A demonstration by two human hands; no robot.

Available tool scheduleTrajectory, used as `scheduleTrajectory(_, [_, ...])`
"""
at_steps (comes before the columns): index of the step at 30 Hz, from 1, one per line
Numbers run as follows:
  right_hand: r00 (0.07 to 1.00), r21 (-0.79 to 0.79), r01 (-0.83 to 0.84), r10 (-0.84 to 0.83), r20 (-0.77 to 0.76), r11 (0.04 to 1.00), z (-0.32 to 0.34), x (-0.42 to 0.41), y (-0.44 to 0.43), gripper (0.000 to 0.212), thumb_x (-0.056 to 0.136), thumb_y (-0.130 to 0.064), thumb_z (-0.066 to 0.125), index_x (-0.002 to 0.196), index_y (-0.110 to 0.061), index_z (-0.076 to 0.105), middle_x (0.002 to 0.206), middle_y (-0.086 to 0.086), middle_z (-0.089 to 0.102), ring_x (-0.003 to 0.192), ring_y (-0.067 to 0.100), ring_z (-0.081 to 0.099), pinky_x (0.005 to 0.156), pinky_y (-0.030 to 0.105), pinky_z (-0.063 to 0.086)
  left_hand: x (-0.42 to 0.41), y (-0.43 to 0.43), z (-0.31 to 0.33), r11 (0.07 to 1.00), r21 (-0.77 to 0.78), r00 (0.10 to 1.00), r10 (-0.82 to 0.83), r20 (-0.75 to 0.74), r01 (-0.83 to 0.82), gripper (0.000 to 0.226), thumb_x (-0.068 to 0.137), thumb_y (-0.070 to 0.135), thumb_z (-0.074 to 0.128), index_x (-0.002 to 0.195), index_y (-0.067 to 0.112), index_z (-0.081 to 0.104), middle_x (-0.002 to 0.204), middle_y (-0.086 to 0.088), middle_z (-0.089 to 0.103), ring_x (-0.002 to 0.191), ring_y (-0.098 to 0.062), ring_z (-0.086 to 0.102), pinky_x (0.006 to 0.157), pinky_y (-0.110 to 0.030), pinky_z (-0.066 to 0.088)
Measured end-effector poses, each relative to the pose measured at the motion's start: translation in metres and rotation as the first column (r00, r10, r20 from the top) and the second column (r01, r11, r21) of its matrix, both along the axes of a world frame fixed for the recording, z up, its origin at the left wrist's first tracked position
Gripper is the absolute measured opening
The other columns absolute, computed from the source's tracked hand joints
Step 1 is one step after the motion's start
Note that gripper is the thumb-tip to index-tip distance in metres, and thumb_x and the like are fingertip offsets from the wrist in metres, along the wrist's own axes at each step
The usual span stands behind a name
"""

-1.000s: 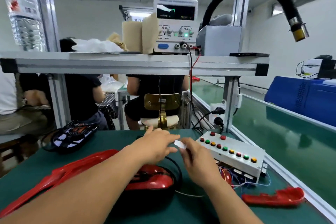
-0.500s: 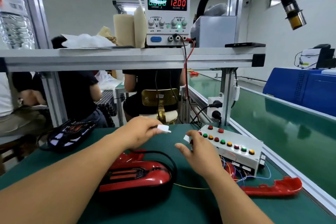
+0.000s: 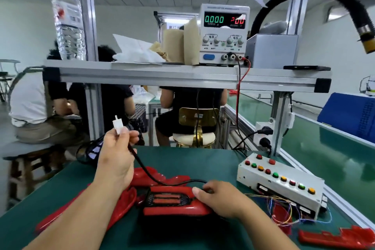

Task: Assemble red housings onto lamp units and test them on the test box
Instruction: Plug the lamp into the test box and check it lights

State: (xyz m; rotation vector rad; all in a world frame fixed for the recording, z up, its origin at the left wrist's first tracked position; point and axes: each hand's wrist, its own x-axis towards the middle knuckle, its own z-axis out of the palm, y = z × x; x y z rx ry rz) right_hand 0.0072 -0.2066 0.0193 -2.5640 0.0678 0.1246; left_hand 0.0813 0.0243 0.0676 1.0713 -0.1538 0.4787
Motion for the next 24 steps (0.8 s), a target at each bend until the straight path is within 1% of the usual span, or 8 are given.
scheduleTrajectory(5, [0.990,0.401,0.139,-0.118,-0.077,0.906,-0.007,0.003,0.007,0.051,0.077,-0.047,0.077,0.114,-0.016,0.062,0.102,-0.002,0.068,0.088,0.013,0.069,0.083,0.029,0.056,-0.025,0.024,-0.026,0.949,-0.291,0.987,-0.148,-0.061,0.124,0.022,0.106,0.022,0.038,0.088,0.028,0.049,0.079,0.006,0.073,0.087,-0.012,0.064,0.088,-0.040,0.043])
scheduleTrajectory(9, [0.998,0.589,0.035,0.001,-0.061,0.807,-0.005,0.000,0.006,0.041,0.072,-0.020,0.084,0.107,-0.007,0.068,0.100,0.012,0.074,0.088,0.027,0.073,0.086,0.043,0.058,-0.040,0.032,-0.044,0.922,-0.344,0.970,-0.222,-0.096,0.177,0.018,0.105,0.027,0.037,0.090,0.030,0.047,0.091,-0.003,0.075,0.108,-0.020,0.065,0.086,-0.045,0.048])
scheduleTrajectory(12, [0.998,0.419,-0.055,0.060,0.001,0.906,0.000,-0.004,0.005,0.043,0.060,-0.047,0.085,0.093,-0.024,0.069,0.105,-0.004,0.066,0.090,0.016,0.070,0.084,0.035,0.058,-0.045,0.034,-0.050,0.919,-0.353,0.967,-0.228,-0.116,0.174,0.015,0.105,0.028,0.036,0.096,0.027,0.047,0.093,-0.006,0.075,0.107,-0.022,0.067,0.088,-0.049,0.048])
scheduleTrajectory(14, [0.996,0.184,-0.072,0.062,0.060,0.980,-0.001,-0.003,0.003,0.053,0.052,-0.067,0.076,0.091,-0.032,0.064,0.126,-0.016,0.043,0.117,0.013,0.050,0.099,0.039,0.047,-0.046,0.037,-0.049,0.907,-0.385,0.965,-0.232,-0.122,0.169,0.013,0.105,0.029,0.035,0.103,0.025,0.048,0.094,-0.007,0.075,0.108,-0.022,0.068,0.089,-0.053,0.048])
scheduleTrajectory(16, [0.991,0.252,-0.109,0.086,0.100,0.962,-0.005,-0.004,0.002,0.051,0.060,-0.060,0.079,0.096,-0.028,0.064,0.140,-0.019,0.022,0.133,0.011,0.030,0.109,0.041,0.037,-0.047,0.041,-0.047,0.886,-0.434,0.963,-0.237,-0.128,0.161,0.016,0.105,0.030,0.035,0.101,0.023,0.048,0.096,-0.006,0.074,0.110,-0.022,0.067,0.090,-0.056,0.047])
scheduleTrajectory(18, [0.990,0.378,-0.127,0.090,0.113,0.917,-0.007,-0.005,0.003,0.047,0.064,-0.046,0.083,0.099,-0.021,0.064,0.142,-0.010,0.034,0.126,0.015,0.047,0.104,0.040,0.046,-0.047,0.043,-0.046,0.866,-0.476,0.962,-0.241,-0.129,0.153,0.020,0.105,0.032,0.034,0.094,0.023,0.048,0.095,-0.004,0.074,0.112,-0.022,0.065,0.091,-0.058,0.045])
scheduleTrajectory(20, [0.991,0.461,-0.113,0.070,0.110,0.880,-0.007,-0.006,0.003,0.050,0.061,-0.039,0.084,0.101,-0.017,0.063,0.117,0.005,0.064,0.099,0.023,0.068,0.091,0.045,0.054,-0.048,0.046,-0.045,0.858,-0.492,0.962,-0.240,-0.127,0.149,0.022,0.106,0.032,0.032,0.097,0.022,0.049,0.093,-0.002,0.075,0.112,-0.021,0.065,0.090,-0.059,0.043])
scheduleTrajectory(24, [0.991,0.563,-0.044,-0.035,0.129,0.825,-0.004,-0.005,-0.003,0.047,0.062,-0.026,0.085,0.099,-0.013,0.058,0.095,0.014,0.072,0.082,0.033,0.072,0.078,0.048,0.059,-0.047,0.052,-0.043,0.837,-0.539,0.975,-0.188,-0.121,0.094,0.016,0.105,0.028,0.035,0.114,0.029,0.049,0.093,-0.002,0.076,0.108,-0.024,0.067,0.084,-0.061,0.044])
